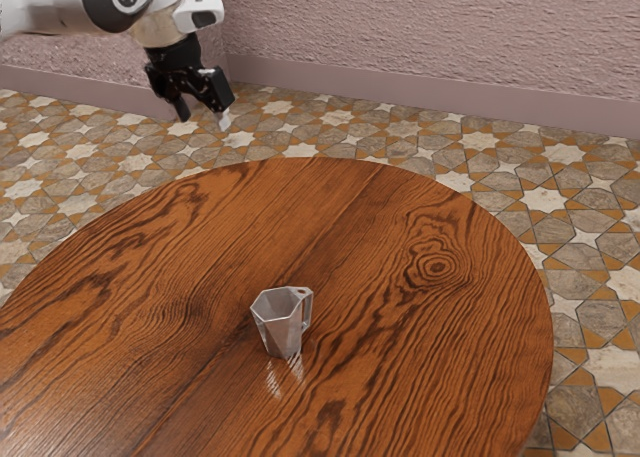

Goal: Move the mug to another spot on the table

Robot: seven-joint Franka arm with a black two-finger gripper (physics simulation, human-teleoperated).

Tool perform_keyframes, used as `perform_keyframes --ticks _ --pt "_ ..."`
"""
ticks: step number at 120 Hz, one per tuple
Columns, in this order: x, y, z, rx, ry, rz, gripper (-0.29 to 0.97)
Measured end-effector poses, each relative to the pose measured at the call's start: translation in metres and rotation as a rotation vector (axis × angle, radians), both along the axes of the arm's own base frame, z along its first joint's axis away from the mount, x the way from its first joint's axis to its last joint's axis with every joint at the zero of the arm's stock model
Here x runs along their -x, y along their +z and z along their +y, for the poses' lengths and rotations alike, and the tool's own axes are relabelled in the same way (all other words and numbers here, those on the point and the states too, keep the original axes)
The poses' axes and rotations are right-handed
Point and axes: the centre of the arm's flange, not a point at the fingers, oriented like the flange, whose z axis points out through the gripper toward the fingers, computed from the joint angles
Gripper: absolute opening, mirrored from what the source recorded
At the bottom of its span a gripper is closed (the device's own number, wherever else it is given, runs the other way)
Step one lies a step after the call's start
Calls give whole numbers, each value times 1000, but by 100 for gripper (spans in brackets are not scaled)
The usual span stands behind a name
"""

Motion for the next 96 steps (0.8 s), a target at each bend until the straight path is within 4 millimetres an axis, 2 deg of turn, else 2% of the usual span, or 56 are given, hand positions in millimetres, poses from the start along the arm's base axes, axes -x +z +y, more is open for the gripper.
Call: perform_keyframes --ticks 15,25,38,46,57,68,84,96 --pt "5 -1 -1 -10 -2 35 66" --pt "15 -7 -9 -11 -14 61 66" --pt "28 -49 -33 -10 -52 122 66" --pt "32 -80 -51 -12 -79 154 66" --pt "32 -109 -75 -17 -115 166 66" --pt "26 -139 -98 -24 -148 177 66" --pt "14 -176 -117 -31 -165 190 66" --pt "8 -201 -146 -38 -203 190 66"
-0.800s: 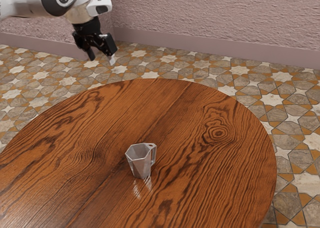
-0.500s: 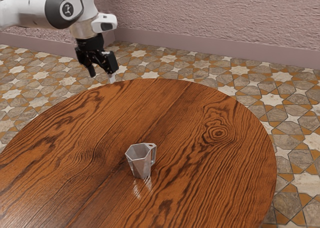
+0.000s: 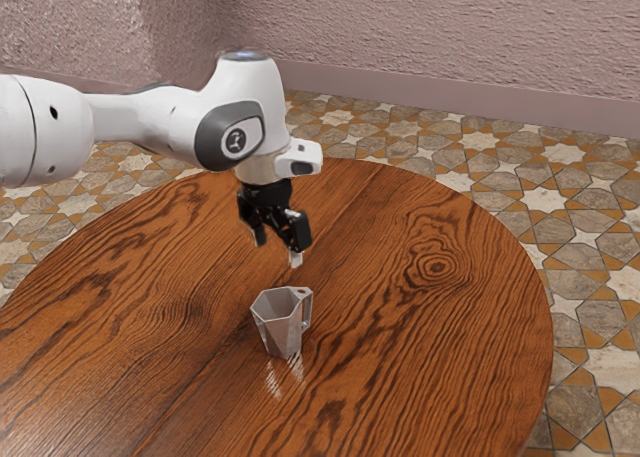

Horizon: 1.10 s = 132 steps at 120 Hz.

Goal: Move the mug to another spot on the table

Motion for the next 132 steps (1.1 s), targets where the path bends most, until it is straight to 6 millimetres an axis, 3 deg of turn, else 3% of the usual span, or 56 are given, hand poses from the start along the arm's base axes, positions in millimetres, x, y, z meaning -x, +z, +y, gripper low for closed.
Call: perform_keyframes --ticks 18,50,93,132 --pt "-13 -32 -23 -3 -24 -15 66" --pt "-25 -76 -31 -8 -26 -17 66" --pt "-28 -99 -14 4 21 10 62" --pt "-28 -112 -8 2 38 37 48"
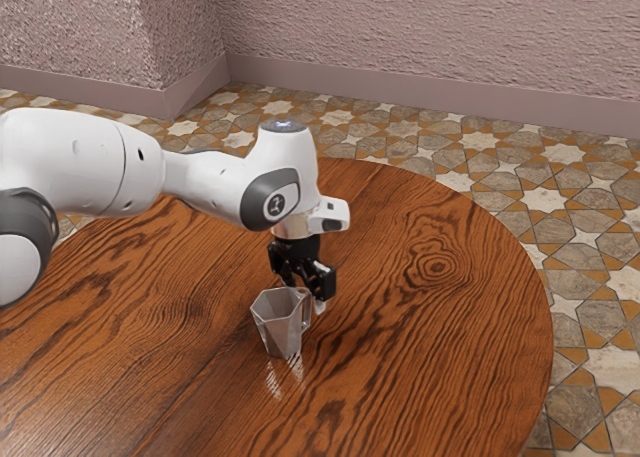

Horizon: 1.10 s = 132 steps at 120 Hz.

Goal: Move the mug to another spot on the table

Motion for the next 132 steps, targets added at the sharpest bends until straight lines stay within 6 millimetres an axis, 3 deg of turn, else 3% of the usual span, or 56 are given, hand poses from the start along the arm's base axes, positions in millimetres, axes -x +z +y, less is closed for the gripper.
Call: perform_keyframes --ticks 60,87,102,132 --pt "-1 -6 8 -16 2 19 22" --pt "1 -7 9 -44 -10 44 19" --pt "-6 2 9 -75 -23 57 12" --pt "-8 4 26 -113 42 139 11"
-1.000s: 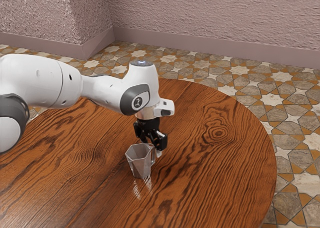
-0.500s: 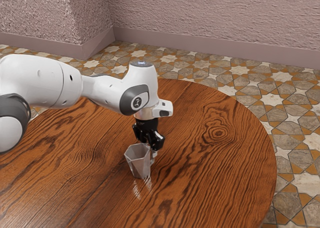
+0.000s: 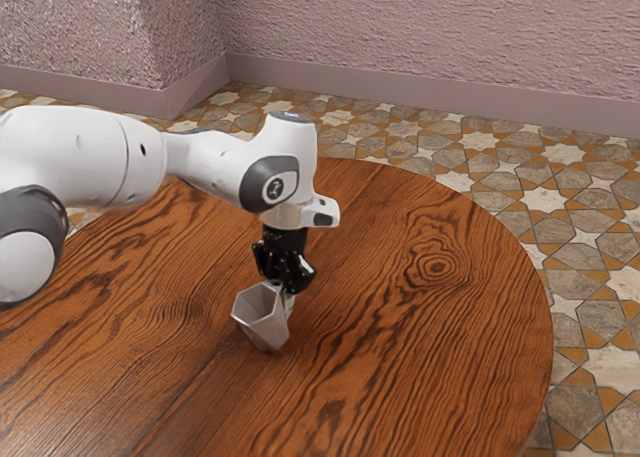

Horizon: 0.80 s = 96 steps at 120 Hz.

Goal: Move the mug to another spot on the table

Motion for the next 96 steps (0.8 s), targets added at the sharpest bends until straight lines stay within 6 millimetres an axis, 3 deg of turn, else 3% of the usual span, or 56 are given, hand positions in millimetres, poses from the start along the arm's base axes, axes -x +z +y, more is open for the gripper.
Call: perform_keyframes --ticks 45,70,96 --pt "-45 -6 48 -31 129 97 4" --pt "-45 2 46 -49 157 161 -1" --pt "-65 4 68 -117 187 158 -3"
